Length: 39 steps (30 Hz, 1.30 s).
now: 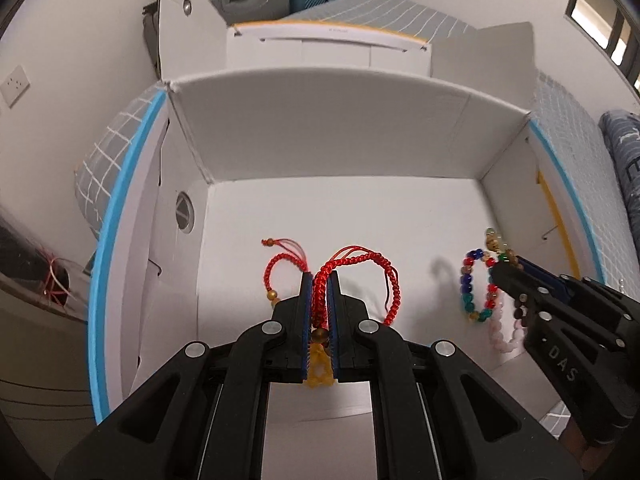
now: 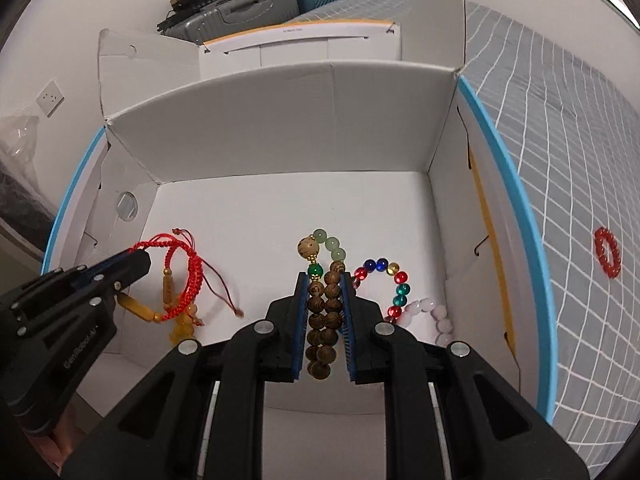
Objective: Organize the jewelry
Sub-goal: 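Lower both bracelets into the box and open both tools, then withdraw both tools from the box toward the red bead bracelet and pearls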
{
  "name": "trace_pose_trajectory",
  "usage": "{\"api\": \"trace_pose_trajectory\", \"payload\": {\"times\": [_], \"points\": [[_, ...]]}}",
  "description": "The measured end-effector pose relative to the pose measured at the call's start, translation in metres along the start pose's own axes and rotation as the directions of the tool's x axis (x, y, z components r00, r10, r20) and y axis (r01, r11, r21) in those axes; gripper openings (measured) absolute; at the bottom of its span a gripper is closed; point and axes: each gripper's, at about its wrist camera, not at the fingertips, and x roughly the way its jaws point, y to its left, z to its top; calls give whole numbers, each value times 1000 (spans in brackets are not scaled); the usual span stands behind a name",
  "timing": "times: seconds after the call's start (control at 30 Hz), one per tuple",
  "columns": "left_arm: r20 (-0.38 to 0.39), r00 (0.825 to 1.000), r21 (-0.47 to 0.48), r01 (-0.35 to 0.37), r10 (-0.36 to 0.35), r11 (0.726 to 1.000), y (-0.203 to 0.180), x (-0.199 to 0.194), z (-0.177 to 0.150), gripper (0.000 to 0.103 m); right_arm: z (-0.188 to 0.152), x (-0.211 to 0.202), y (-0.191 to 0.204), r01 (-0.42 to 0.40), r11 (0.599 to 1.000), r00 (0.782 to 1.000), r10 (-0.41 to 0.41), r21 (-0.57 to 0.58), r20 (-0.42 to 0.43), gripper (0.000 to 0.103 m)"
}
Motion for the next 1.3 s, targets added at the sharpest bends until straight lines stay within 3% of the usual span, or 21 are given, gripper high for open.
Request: {"api": "trace_pose_trajectory", "payload": {"times": [0.33,0.37,0.4,0.43,0.47,0.53,0.6,0.67,0.73,0.87,0.97,1.3], "points": [[-4,1000,0,15,-15,1000,5,3,-2,11,-6,8,-1,-3,1000,1000,3,5,-18,17],[-3,1000,-3,17,-17,1000,6,2,-2,23,-7,8,-1,1,1000,1000,-1,7,-15,19],[1,1000,-3,17,-17,1000,6,1,-3,31,-7,7,-1,5,1000,1000,-4,11,-13,31],[8,1000,1,15,-15,1000,5,0,-3,49,-8,5,-1,8,1000,1000,-8,17,-4,38],[24,1000,8,11,-12,1000,3,-3,-3,56,-8,2,-1,17,1000,1000,-17,16,10,46],[35,999,6,6,-7,1000,4,-7,-3,59,-9,-2,1,30,1000,999,-30,0,24,50],[52,999,-2,15,-15,1000,6,-12,-3,70,-9,-6,1,35,999,999,-35,-1,37,63],[82,997,-1,7,-7,1000,7,-18,-3,87,-9,-9,1,45,999,998,-45,5,50,69],[113,994,5,-4,3,1000,8,-26,-3,91,-11,-15,1,62,998,996,-62,3,65,74],[152,988,3,2,-2,1000,13,-38,-3,97,-14,-26,-2,64,998,992,-63,-1,113,90],[173,985,18,19,-22,1000,13,-43,-4,97,-17,-33,-10,60,997,990,-66,52,128,95],[216,976,33,30,-36,999,3,-56,-10,97,-22,-67,-21,57,996,967,-74,75,246,96]]}}
